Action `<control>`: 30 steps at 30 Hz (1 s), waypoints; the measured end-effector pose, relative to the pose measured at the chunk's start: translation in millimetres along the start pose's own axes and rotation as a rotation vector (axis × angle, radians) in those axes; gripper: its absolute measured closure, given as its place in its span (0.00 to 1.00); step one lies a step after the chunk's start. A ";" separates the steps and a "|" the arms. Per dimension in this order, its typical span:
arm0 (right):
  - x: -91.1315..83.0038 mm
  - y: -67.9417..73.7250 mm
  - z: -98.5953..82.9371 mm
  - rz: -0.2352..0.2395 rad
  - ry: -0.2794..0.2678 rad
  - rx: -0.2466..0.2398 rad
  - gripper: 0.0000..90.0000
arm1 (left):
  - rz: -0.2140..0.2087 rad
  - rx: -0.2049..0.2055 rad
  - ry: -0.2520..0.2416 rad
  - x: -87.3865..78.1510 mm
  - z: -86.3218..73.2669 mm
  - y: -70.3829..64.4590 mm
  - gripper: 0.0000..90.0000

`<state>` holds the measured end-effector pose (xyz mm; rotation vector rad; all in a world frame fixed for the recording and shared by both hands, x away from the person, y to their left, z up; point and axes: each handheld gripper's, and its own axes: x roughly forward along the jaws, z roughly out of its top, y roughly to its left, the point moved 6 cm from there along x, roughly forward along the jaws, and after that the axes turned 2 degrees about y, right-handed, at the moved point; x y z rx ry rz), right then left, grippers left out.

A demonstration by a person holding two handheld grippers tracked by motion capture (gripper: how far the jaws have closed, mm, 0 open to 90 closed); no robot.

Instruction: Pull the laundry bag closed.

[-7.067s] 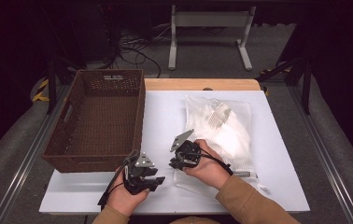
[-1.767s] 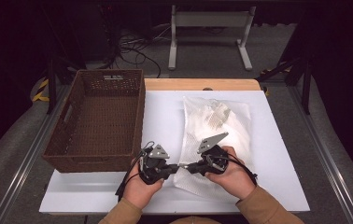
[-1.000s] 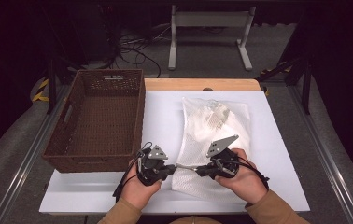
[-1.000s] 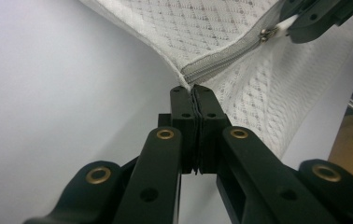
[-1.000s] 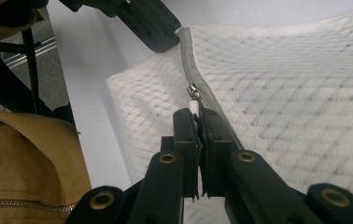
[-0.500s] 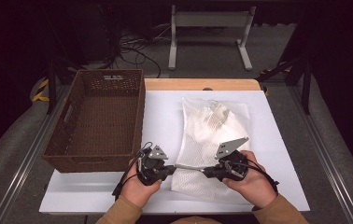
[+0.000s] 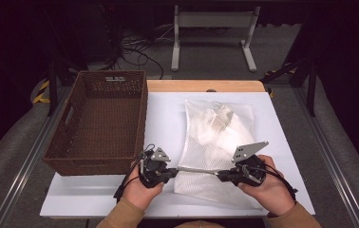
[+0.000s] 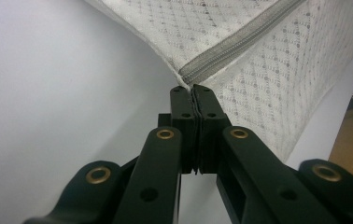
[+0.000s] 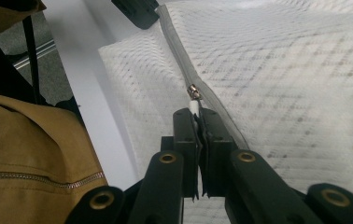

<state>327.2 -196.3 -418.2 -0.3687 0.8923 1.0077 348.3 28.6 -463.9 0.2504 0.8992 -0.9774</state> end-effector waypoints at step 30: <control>-30.4 -13.3 -24.0 0.004 0.017 0.026 0.97 | -0.020 -0.014 0.001 1.8 -1.6 0.1 0.98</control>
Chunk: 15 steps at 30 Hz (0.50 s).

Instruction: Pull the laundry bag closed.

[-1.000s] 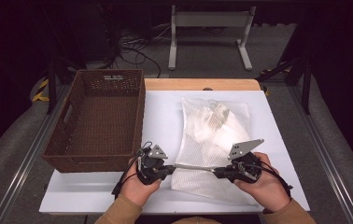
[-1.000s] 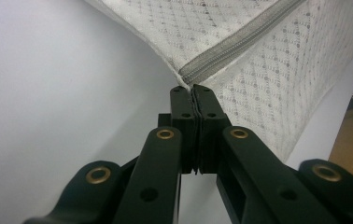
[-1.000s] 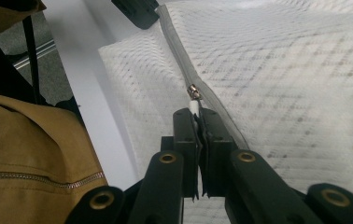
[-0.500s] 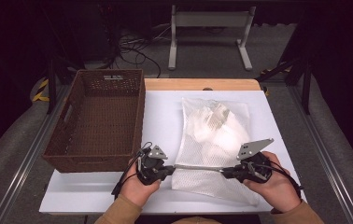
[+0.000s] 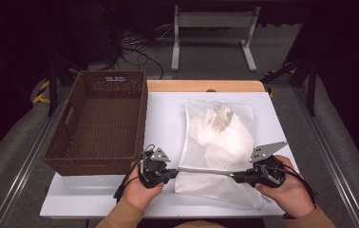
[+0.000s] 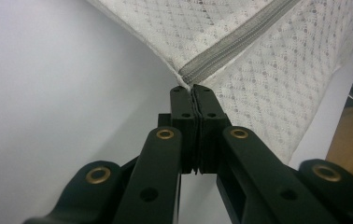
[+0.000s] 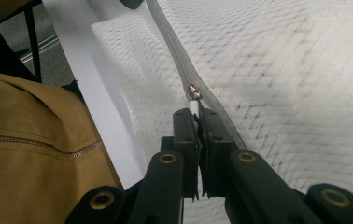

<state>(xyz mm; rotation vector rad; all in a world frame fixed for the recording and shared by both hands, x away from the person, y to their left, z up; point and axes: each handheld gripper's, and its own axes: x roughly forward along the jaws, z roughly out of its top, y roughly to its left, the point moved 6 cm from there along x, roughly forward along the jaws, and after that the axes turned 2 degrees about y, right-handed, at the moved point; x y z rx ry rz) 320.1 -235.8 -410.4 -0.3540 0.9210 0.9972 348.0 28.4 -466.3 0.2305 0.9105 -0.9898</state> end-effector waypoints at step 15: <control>-9.2 -6.8 -16.0 -0.016 0.008 0.044 0.97 | -0.002 -0.006 0.008 0.2 -0.8 0.2 0.98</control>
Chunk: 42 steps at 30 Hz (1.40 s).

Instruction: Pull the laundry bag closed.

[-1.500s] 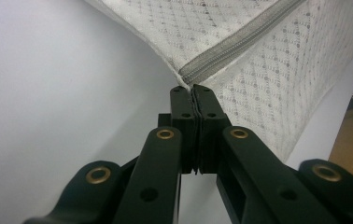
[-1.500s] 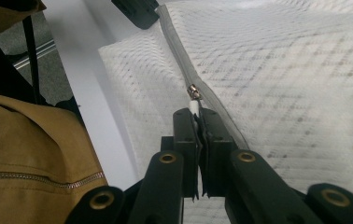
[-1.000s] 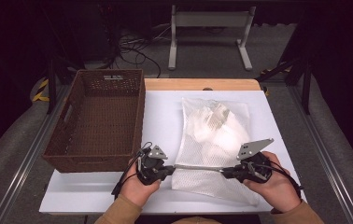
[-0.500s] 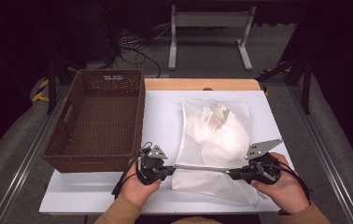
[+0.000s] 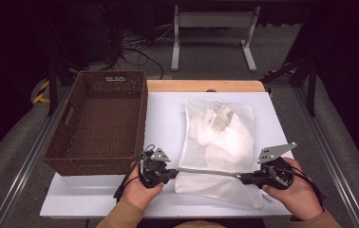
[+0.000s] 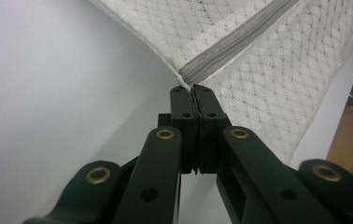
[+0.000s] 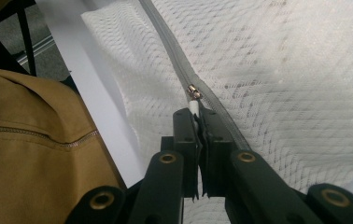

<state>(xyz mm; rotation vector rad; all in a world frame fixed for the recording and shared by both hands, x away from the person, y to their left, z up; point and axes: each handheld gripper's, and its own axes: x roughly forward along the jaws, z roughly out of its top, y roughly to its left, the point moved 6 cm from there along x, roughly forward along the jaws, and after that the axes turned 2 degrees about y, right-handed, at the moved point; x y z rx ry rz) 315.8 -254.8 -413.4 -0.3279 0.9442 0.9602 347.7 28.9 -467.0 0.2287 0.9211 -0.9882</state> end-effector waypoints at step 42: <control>-20.1 -23.2 -42.6 -0.029 0.013 0.105 0.97 | 0.013 -0.010 0.013 0.8 -1.9 4.1 0.98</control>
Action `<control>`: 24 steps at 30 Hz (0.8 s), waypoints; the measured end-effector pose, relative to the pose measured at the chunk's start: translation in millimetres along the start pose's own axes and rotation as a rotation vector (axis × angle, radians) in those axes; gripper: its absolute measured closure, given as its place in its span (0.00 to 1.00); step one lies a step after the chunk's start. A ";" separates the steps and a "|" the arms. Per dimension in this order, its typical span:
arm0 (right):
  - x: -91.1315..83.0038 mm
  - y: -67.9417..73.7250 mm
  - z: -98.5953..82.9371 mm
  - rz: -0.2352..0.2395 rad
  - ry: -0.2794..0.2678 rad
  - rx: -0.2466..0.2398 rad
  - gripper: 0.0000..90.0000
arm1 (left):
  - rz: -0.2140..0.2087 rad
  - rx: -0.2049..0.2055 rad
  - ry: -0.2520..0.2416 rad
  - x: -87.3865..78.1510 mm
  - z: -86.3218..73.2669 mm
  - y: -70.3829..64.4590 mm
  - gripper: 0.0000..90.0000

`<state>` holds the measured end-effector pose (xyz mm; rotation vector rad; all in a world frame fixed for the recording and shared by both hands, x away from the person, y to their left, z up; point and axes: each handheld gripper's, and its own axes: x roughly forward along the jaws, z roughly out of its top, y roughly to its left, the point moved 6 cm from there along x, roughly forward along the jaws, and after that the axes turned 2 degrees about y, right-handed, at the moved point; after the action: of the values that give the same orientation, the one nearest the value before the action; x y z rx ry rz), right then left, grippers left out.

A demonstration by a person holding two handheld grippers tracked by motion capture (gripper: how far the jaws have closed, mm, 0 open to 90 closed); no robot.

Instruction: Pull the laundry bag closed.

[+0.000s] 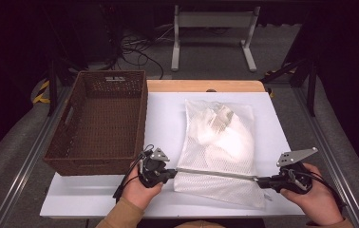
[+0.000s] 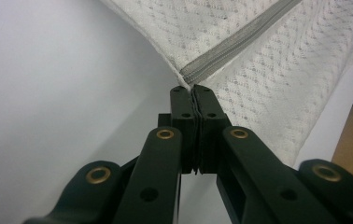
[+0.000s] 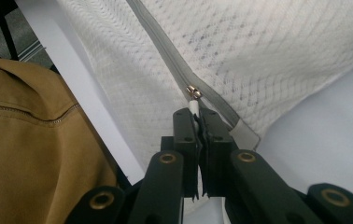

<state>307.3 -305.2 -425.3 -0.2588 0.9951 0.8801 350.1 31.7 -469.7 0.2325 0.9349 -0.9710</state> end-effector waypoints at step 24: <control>-4.2 -12.8 -14.8 -0.005 0.011 0.056 0.97 | 0.000 -0.003 0.002 -0.2 -0.5 2.4 0.98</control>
<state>306.7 -324.0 -432.4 -0.2191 1.0274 0.8454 351.6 33.5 -470.4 0.2302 0.9382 -0.9697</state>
